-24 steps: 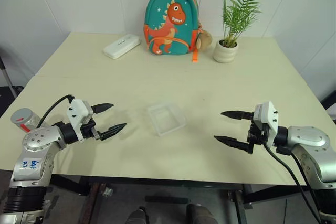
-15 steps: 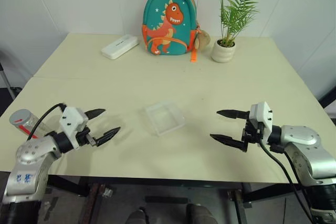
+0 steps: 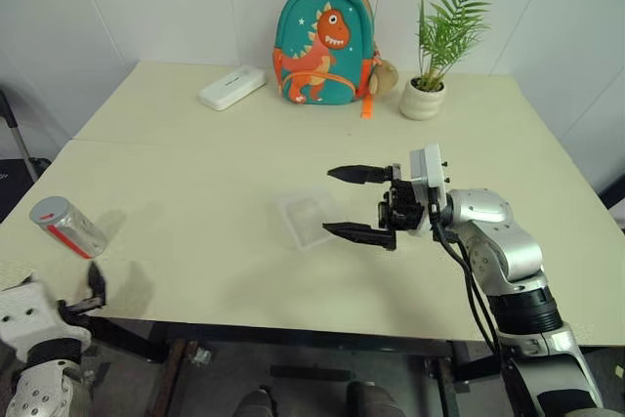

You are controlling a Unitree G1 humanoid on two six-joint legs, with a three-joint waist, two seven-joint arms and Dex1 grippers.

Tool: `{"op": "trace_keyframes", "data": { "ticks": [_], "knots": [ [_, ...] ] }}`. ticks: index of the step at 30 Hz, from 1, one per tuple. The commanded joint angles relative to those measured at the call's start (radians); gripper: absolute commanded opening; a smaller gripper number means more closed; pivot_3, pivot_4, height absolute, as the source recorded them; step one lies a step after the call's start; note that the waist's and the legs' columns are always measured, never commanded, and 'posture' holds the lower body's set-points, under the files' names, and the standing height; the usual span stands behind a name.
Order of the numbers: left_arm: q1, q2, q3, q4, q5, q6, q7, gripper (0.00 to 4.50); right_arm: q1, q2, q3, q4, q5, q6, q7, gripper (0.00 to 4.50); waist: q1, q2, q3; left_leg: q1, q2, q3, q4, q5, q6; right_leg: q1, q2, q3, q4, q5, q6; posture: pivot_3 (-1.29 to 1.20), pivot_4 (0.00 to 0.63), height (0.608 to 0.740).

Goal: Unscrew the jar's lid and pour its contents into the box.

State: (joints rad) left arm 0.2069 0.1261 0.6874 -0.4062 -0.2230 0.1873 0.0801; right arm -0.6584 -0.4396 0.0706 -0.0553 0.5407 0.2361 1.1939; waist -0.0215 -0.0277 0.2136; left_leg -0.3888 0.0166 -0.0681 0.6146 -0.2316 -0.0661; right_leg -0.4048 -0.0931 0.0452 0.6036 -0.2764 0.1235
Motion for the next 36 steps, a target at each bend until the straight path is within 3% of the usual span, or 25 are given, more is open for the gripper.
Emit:
{"op": "trace_keyframes", "data": {
  "ticks": [1,6,12,18,26,32,36],
  "knots": [
    [-0.026,0.018,0.02,0.024,0.022,-0.029,0.049,4.48,-0.022,0.018,0.009,-0.021,0.005,-0.035,0.025,4.5,-0.004,-0.001,-0.001,0.0,0.0,0.0,0.0,0.0,0.0,0.001,0.0,0.0,-0.001,0.001,0.0,0.0,0.15,0.74],
    [-0.101,0.079,-0.013,0.131,0.027,-0.034,0.037,4.48,-0.033,0.056,0.05,-0.018,-0.048,-0.071,0.006,4.5,-0.007,-0.001,-0.001,0.0,0.0,0.0,-0.001,0.0,0.0,0.003,0.0,0.0,-0.005,0.002,0.0,0.0,0.15,0.74],
    [-0.201,0.145,-0.042,0.255,0.047,-0.072,0.045,4.48,-0.037,0.119,0.029,-0.017,-0.074,-0.067,-0.114,4.5,-0.007,-0.001,-0.001,0.0,0.001,0.0,-0.002,0.0,-0.001,0.002,0.001,0.0,-0.005,0.002,0.0,0.0,0.15,0.74],
    [-0.268,0.18,-0.042,0.327,0.059,-0.097,0.072,4.48,0.0,0.122,0.039,-0.056,-0.072,-0.055,-0.151,4.5,-0.006,-0.001,-0.001,0.0,0.001,0.0,-0.003,-0.002,-0.002,0.0,0.001,-0.001,-0.004,0.005,0.005,0.0,0.15,0.74],
    [-0.384,0.339,-0.054,0.541,0.055,-0.149,-0.009,4.48,0.001,0.13,0.046,-0.067,-0.075,-0.052,-0.174,4.5,-0.008,-0.001,-0.001,-0.001,0.003,0.0,-0.003,-0.002,-0.002,-0.003,0.003,-0.001,0.0,0.007,0.009,0.0,0.15,0.74],
    [-0.414,0.382,-0.069,0.634,0.049,-0.173,-0.038,4.48,0.011,0.134,0.042,-0.082,-0.079,-0.051,-0.2,4.5,-0.007,-0.001,-0.001,-0.001,0.003,0.001,-0.005,-0.003,-0.003,-0.004,0.003,-0.001,0.0,0.008,0.012,0.0,0.15,0.74],
    [-0.417,0.38,-0.09,0.644,0.056,-0.173,-0.041,3.59,0.022,0.133,0.039,-0.093,-0.079,-0.049,-0.216,4.5,-0.006,-0.001,-0.001,-0.002,0.004,0.001,-0.006,-0.003,-0.003,-0.005,0.003,-0.001,0.0,0.008,0.012,0.0,0.15,0.74]
  ]
}}
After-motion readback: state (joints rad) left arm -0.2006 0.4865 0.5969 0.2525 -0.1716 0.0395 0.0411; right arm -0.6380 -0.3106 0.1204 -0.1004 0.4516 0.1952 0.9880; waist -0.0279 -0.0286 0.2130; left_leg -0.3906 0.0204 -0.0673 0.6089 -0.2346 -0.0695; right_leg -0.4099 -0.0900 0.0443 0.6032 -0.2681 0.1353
